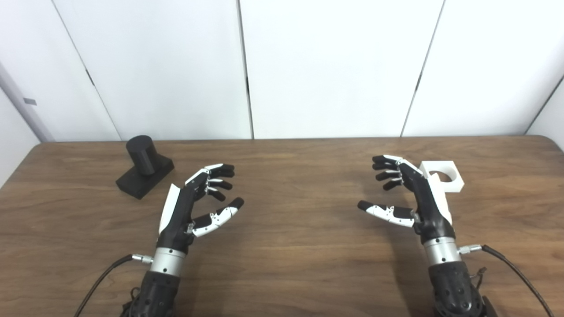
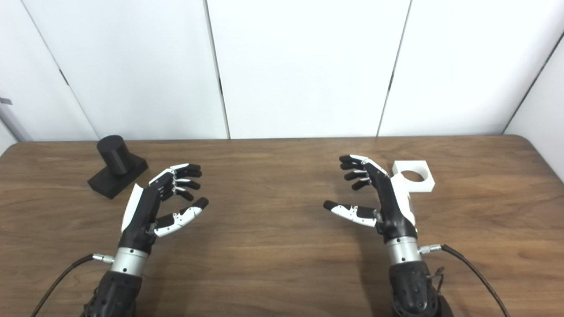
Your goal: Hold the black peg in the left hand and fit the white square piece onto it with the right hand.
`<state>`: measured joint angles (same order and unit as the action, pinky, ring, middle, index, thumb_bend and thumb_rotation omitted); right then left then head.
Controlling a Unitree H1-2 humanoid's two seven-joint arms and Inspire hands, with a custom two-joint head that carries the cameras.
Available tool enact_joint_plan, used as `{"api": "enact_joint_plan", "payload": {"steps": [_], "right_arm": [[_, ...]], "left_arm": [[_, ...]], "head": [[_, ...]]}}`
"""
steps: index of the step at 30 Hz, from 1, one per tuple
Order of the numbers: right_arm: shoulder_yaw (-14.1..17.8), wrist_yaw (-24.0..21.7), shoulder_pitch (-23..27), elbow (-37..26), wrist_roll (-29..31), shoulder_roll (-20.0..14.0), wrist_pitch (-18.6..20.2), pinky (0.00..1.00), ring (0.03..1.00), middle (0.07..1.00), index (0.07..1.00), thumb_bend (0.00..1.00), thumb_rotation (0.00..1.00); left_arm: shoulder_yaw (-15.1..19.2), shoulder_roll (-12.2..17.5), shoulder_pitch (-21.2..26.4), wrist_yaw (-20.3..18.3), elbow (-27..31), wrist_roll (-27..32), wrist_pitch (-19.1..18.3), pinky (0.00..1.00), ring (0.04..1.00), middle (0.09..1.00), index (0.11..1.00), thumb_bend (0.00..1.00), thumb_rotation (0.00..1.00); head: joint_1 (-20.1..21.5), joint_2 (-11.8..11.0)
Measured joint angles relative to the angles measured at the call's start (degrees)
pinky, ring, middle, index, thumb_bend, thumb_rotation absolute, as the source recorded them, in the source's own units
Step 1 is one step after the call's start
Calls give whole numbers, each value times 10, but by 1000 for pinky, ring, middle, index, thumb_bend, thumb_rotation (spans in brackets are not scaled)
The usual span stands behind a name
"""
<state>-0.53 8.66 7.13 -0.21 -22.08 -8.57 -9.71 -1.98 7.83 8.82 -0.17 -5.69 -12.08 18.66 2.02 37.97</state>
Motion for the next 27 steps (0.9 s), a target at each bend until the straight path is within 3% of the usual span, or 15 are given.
{"api": "enact_joint_plan", "payload": {"steps": [17, 23, 25, 27], "right_arm": [[-1, 0, 0, 0, 0, 0, 0, 524, 628, 694, 717, 602, 135], [0, 0, 0, 1, 0, -2, -1, 521, 623, 692, 712, 600, 125], [0, 0, 0, 2, 0, -6, -3, 521, 620, 691, 712, 602, 111], [2, 0, 0, 6, 3, -12, -8, 525, 620, 692, 714, 602, 92]], "left_arm": [[-1, 0, 0, 0, -2, 0, 1, 514, 649, 733, 728, 639, 96], [-5, -1, 0, 1, -5, -2, 2, 494, 639, 732, 725, 643, 90], [-8, -4, 0, 2, -6, -4, 2, 489, 635, 731, 725, 645, 96], [-12, -10, 0, 5, -7, -9, 2, 483, 633, 729, 727, 646, 95]], "head": [[-6, -4], [-54, -11], [-82, -16], [-135, -31]]}}
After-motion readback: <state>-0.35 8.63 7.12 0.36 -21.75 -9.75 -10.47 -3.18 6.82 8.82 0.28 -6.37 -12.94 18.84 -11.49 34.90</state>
